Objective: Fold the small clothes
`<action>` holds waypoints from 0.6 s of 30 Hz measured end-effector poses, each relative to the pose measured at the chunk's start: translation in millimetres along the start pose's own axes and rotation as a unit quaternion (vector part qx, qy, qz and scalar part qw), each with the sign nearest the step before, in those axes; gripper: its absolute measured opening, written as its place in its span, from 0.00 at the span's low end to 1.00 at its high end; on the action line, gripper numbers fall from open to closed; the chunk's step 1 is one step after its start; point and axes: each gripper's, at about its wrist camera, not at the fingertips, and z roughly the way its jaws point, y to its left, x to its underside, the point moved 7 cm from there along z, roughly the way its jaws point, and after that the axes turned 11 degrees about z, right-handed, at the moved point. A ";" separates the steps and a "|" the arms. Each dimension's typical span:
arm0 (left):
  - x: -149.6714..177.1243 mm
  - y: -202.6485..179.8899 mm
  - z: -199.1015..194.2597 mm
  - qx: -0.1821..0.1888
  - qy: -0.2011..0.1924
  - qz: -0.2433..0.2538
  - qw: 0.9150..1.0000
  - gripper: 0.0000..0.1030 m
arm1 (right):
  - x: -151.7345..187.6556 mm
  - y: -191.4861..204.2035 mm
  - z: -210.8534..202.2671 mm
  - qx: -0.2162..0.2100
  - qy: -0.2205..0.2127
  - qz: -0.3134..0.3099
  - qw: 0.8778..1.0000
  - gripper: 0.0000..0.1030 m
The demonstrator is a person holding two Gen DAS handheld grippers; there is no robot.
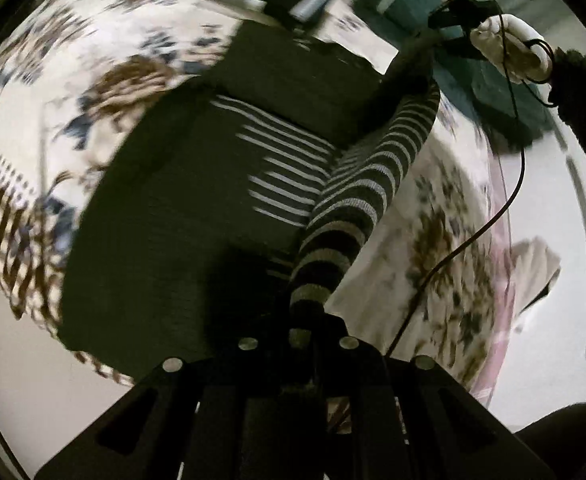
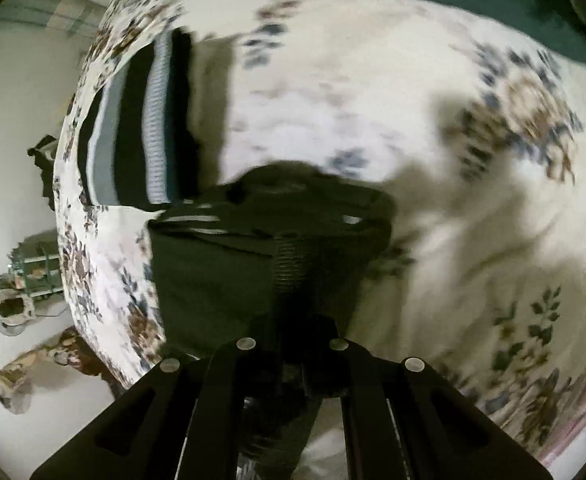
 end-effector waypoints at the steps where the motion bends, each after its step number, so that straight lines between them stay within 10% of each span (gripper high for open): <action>1: -0.4 19.1 -6.2 0.006 -0.005 -0.019 1.000 0.07 | 2.3 24.8 5.1 0.007 -0.001 -0.006 1.000 0.06; 12: 18.1 181.7 28.8 0.031 0.007 -0.139 0.990 0.05 | 14.2 219.6 162.6 0.123 -0.015 -0.040 0.991 0.06; 18: 47.5 241.4 63.6 0.037 0.064 -0.193 0.978 0.15 | 37.5 241.7 207.9 -0.019 0.063 0.006 0.998 0.42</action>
